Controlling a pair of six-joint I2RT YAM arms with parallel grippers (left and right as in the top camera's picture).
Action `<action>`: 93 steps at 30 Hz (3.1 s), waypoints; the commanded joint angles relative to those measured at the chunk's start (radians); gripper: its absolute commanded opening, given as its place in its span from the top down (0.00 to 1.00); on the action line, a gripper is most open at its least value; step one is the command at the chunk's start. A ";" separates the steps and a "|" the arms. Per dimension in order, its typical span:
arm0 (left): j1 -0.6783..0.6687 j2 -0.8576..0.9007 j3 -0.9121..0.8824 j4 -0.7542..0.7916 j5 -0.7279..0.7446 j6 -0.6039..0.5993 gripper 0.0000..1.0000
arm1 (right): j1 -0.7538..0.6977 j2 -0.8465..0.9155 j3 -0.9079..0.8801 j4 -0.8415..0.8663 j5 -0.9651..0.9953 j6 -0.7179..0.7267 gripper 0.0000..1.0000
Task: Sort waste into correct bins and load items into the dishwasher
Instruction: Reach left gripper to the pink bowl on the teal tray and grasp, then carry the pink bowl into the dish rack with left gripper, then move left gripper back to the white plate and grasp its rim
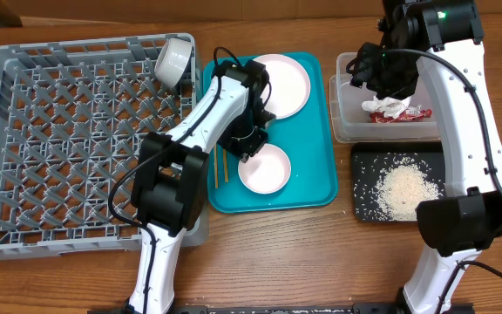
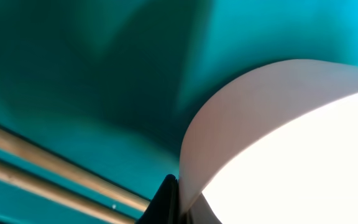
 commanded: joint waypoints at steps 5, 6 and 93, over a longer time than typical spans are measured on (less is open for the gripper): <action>0.033 -0.132 0.254 -0.129 -0.019 -0.134 0.96 | 0.005 -0.008 0.020 0.002 -0.001 -0.007 0.46; 0.048 -0.165 0.262 -0.126 -0.023 -0.154 0.96 | 0.005 -0.008 0.020 0.002 -0.002 -0.007 0.45; 0.085 -0.244 0.204 0.102 -0.272 -0.372 0.00 | 0.005 -0.008 0.020 0.041 -0.002 -0.002 0.45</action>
